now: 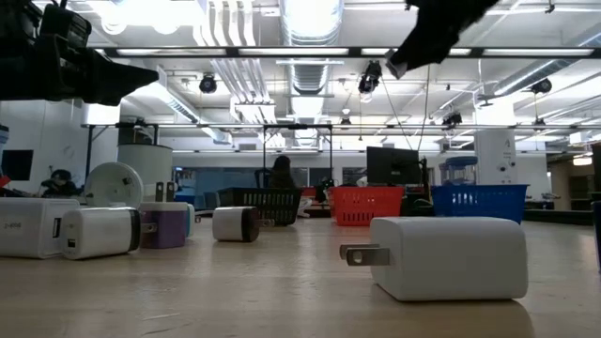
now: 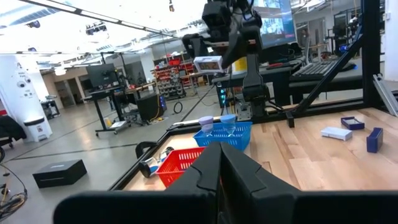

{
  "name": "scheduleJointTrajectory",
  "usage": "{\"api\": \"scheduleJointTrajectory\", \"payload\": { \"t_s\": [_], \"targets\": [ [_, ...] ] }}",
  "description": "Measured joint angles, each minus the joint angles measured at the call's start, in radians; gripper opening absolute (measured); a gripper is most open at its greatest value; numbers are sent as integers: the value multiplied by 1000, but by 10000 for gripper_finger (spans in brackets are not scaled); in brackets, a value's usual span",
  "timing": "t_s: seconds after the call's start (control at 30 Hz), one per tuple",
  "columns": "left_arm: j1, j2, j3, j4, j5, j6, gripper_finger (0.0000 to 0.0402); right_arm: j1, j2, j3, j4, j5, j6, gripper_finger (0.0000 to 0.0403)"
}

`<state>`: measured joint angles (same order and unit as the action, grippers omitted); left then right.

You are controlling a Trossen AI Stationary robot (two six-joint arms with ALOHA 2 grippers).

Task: Pick & Place Office items
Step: Put the top white digital clock into the red bin

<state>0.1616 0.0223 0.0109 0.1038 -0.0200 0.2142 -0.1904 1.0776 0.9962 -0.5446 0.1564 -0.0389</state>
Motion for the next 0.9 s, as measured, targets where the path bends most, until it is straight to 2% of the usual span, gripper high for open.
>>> {"api": "scheduleJointTrajectory", "payload": {
  "t_s": [0.2, 0.4, 0.67, 0.9],
  "targets": [
    [0, 0, 0, 0, 0, -1, 14, -13, 192, 223, -228, 2, -67, 288],
    [0, 0, 0, 0, 0, -2, 14, -55, 363, 387, -371, 3, -119, 288],
    [0, 0, 0, 0, 0, -5, 14, -123, 524, 471, -433, -45, -345, 288],
    [0, 0, 0, -1, 0, -5, 14, -159, 639, 474, -434, -60, -397, 288]
  ]
}}
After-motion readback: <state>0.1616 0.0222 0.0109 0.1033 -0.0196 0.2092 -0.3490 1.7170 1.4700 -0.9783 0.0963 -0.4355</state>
